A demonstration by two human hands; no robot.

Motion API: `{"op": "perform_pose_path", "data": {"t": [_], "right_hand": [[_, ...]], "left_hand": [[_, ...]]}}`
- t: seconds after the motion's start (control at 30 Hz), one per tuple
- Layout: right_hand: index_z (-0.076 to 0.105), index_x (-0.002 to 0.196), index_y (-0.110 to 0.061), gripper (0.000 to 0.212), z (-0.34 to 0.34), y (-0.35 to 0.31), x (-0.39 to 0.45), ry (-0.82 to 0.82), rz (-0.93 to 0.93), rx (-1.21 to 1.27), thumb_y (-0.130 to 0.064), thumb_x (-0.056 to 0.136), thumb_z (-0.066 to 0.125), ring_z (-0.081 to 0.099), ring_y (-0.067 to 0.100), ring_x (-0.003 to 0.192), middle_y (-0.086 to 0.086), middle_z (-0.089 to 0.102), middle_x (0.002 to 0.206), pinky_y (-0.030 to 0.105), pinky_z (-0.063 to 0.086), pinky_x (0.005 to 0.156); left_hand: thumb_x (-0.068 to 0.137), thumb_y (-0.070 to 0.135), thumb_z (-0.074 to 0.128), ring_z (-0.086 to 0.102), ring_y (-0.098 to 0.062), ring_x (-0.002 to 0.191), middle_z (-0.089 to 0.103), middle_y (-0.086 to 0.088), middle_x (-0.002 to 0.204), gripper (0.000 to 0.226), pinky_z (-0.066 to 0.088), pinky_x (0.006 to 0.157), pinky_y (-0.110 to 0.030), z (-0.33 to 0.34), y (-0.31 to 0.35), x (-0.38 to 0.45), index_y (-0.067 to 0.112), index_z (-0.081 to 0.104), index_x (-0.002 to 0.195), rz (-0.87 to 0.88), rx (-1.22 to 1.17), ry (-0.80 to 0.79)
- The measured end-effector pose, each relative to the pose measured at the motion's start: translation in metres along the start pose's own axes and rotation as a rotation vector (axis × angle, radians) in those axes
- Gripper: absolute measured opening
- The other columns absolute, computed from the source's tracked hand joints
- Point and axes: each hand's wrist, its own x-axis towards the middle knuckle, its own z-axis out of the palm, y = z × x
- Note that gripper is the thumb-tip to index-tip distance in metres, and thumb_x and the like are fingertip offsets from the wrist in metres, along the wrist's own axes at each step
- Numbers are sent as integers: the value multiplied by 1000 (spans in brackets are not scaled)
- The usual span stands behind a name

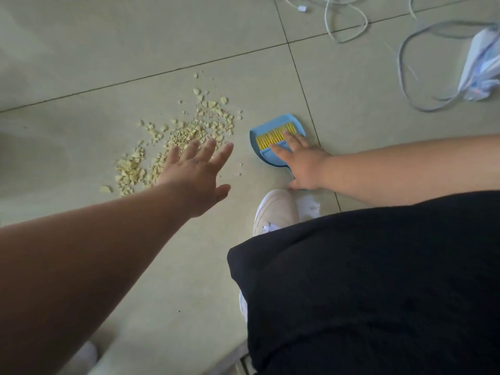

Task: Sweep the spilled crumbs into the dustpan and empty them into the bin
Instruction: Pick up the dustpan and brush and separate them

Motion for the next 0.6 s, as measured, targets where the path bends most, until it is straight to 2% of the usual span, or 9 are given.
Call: {"op": "perform_pose_path", "data": {"t": [0.1,0.17,0.27,0.37,0.47,0.53,0.6], "right_hand": [[-10,161,-40,108,13,-4,-5,-31,-49,30,3,90,59,-26,28,155,1,-37,165,48,25,125],[-8,162,-40,109,14,-11,-7,-31,-51,66,17,86,47,-25,30,155,1,-39,163,46,28,123],[-4,164,-36,104,6,-18,-3,29,-50,94,14,88,47,-13,33,158,4,-39,163,42,37,117],[9,165,-27,91,-12,-19,3,110,-64,136,4,91,52,6,32,159,7,-29,168,39,40,115],[29,160,-14,80,-31,-28,8,158,-60,221,-5,88,62,32,34,151,12,-11,172,35,43,112],[43,149,-8,69,-42,-40,8,198,-19,327,-9,84,68,38,32,149,16,2,172,32,40,113],[47,148,-8,70,-50,-56,4,243,13,456,-13,82,72,38,26,149,14,17,170,27,37,112]], "left_hand": [[105,67,40,-1,-30,167,-5,2,182,91,5,133,-58,10,5,-1,39,-19,169,28,-33,-8],[104,67,39,-2,-30,167,-5,3,182,92,5,133,-58,19,9,-7,40,-21,168,51,-47,-25],[103,69,43,-2,-29,168,-6,4,182,96,5,133,-58,26,10,-12,40,-21,168,53,-79,-41],[99,70,52,-1,-26,168,-5,6,182,105,7,134,-56,26,9,-13,40,-22,168,38,-175,-56],[95,63,68,21,-28,165,15,3,181,115,24,131,-54,20,8,-13,41,-16,170,-109,-570,-50],[94,58,74,35,-30,159,28,0,178,113,32,126,-45,17,7,-12,43,-8,171,-261,-916,0],[93,58,74,36,-29,159,27,2,178,111,33,123,-43,17,6,-10,44,-4,171,-370,-1165,17]]}}
